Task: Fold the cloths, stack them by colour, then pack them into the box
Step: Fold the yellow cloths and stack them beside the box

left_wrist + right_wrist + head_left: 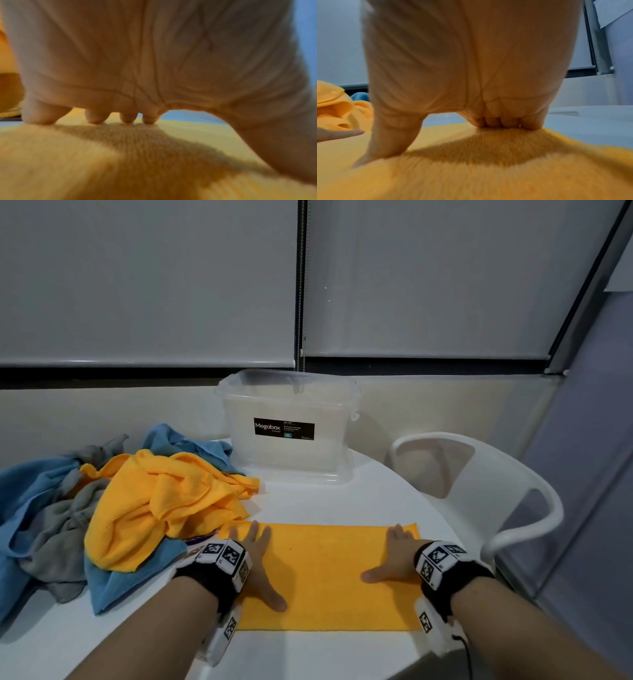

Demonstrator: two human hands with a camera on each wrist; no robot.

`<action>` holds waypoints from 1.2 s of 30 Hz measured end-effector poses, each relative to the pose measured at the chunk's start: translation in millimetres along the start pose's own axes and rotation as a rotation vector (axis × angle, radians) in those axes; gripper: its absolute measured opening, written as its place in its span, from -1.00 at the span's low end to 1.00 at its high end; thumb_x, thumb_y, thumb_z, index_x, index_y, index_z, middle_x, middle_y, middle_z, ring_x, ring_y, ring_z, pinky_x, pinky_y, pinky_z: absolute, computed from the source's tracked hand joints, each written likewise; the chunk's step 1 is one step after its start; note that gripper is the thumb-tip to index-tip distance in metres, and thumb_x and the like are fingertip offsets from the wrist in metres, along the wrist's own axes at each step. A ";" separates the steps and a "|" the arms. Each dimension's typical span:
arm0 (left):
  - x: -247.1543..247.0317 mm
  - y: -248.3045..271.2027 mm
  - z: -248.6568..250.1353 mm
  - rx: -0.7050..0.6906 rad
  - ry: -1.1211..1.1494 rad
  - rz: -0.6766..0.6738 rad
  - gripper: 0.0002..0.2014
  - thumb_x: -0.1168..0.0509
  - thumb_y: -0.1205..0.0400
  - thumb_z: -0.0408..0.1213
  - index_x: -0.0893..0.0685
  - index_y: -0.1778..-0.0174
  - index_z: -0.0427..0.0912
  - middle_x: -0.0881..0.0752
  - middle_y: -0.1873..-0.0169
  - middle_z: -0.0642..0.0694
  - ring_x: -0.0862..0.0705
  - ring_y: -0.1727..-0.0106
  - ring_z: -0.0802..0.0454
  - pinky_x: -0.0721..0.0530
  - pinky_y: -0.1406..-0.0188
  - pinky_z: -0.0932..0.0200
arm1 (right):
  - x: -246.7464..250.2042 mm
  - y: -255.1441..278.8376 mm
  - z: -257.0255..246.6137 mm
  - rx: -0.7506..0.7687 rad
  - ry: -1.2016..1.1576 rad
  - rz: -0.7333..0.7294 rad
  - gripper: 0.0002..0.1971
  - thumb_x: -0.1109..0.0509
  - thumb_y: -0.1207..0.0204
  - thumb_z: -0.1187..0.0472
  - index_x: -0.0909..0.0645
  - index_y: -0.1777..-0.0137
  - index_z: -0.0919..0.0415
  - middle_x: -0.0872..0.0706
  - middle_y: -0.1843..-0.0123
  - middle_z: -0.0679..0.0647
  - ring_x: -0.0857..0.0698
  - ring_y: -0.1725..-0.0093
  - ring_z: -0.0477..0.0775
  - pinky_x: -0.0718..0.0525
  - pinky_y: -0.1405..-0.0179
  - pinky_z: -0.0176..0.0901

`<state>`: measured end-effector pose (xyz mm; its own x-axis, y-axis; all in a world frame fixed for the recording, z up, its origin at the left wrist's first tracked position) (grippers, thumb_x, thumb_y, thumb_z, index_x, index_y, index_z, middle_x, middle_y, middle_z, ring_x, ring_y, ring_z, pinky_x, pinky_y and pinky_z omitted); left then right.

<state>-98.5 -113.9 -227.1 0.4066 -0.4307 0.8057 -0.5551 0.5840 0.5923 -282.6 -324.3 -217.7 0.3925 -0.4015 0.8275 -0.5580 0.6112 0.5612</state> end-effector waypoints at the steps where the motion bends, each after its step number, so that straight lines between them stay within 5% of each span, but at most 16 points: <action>1: -0.9 -1.4 -2.0 0.013 0.007 0.002 0.46 -0.50 -0.13 0.41 0.46 -0.62 0.05 0.42 -0.63 -0.01 0.34 -0.63 -0.39 0.01 -0.57 -0.46 | 0.3 -2.0 1.3 0.006 -0.006 0.001 0.29 -0.33 -0.32 -0.48 0.40 -0.65 0.31 0.36 -0.69 0.19 0.20 -0.69 0.23 0.01 -0.63 0.15; 11: -8.4 4.5 -4.9 0.033 0.066 0.026 0.51 -0.48 -0.08 0.47 0.48 -0.61 -0.02 0.46 -0.62 -0.05 0.39 -0.62 -0.36 0.06 -0.61 -0.37 | 1.9 -3.9 5.5 -0.034 -0.025 0.028 0.33 -0.36 -0.28 -0.48 0.39 -0.65 0.31 0.34 -0.70 0.19 0.21 -0.69 0.23 0.03 -0.64 0.14; 16: -9.8 12.7 -21.0 0.013 0.040 0.023 0.79 -0.20 0.45 0.62 0.48 -0.60 -0.20 0.44 -0.62 -0.14 0.36 -0.65 -0.20 0.09 -0.66 -0.21 | -4.9 -1.9 23.3 -0.124 -0.054 0.047 0.42 -0.33 -0.15 -0.59 0.36 -0.66 0.32 0.30 -0.70 0.21 0.19 -0.70 0.24 0.02 -0.66 0.16; 19: -10.9 17.0 -30.8 -0.001 0.060 0.046 0.81 -0.15 0.49 0.63 0.48 -0.59 -0.27 0.44 -0.62 -0.17 0.36 -0.66 -0.18 0.10 -0.67 -0.18 | -7.1 4.8 29.0 -0.112 -0.050 0.053 0.41 -0.32 -0.17 -0.59 0.37 -0.65 0.33 0.31 -0.70 0.21 0.19 -0.69 0.24 0.00 -0.66 0.15; 22: -10.7 23.8 -40.1 0.018 0.062 0.056 0.72 -0.23 0.30 0.62 0.46 -0.60 -0.25 0.43 -0.63 -0.14 0.30 -0.67 -0.15 0.04 -0.65 -0.20 | -6.8 14.4 35.7 -0.130 -0.048 0.106 0.40 -0.28 -0.18 -0.61 0.37 -0.65 0.34 0.29 -0.70 0.22 0.19 -0.69 0.24 0.04 -0.66 0.16; 25: -9.4 35.7 -44.2 0.057 0.050 0.100 0.48 -0.38 -0.15 0.52 0.40 -0.63 -0.28 0.35 -0.65 -0.17 0.23 -0.69 -0.14 0.01 -0.64 -0.16 | -3.3 31.1 25.9 -0.071 0.004 0.213 0.32 -0.15 -0.27 -0.61 0.39 -0.65 0.33 0.33 -0.70 0.22 0.24 -0.69 0.22 0.10 -0.66 0.15; 31: 2.0 52.6 33.0 -0.113 0.046 0.241 0.13 0.10 -0.42 0.57 0.28 -0.67 -0.19 0.32 -0.66 -0.13 0.20 -0.69 -0.19 -0.05 -0.61 -0.27 | -18.1 59.9 -57.0 0.157 0.033 0.218 -0.19 0.07 -0.70 -0.21 0.32 -0.66 0.34 0.31 -0.70 0.22 0.25 -0.69 0.22 0.09 -0.67 0.09; 33: -5.8 62.7 74.1 -0.159 0.022 0.242 -0.15 0.04 -0.68 0.25 0.24 -0.68 -0.22 0.28 -0.67 -0.18 0.19 -0.69 -0.19 0.01 -0.62 -0.22 | -34.1 66.2 -88.8 0.221 0.050 0.165 -0.26 0.04 -0.74 -0.09 0.29 -0.67 0.34 0.29 -0.70 0.21 0.23 -0.69 0.23 0.08 -0.67 0.10; 36: -23.1 60.4 99.7 -0.155 -0.053 0.242 -0.36 0.01 -0.78 -0.09 0.12 -0.68 -0.31 0.15 -0.67 -0.29 0.14 -0.68 -0.26 0.12 -0.65 -0.16 | -58.4 75.3 -110.3 0.252 0.059 0.088 -0.31 0.00 -0.74 0.08 0.32 -0.66 0.33 0.33 -0.70 0.20 0.25 -0.69 0.22 0.08 -0.67 0.12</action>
<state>-213.8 -137.3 -210.1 0.2352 -0.2993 0.9247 -0.5119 0.7706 0.3796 -266.8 -179.6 -225.5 0.3724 -0.3094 0.8750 -0.7535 0.4497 0.4796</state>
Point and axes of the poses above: each hand's wrist, its own y-axis away from the middle knuckle, its own x-axis out of the back of the hand, z = x × y, the point moved 10 cm from there along -y, towards the middle knuckle
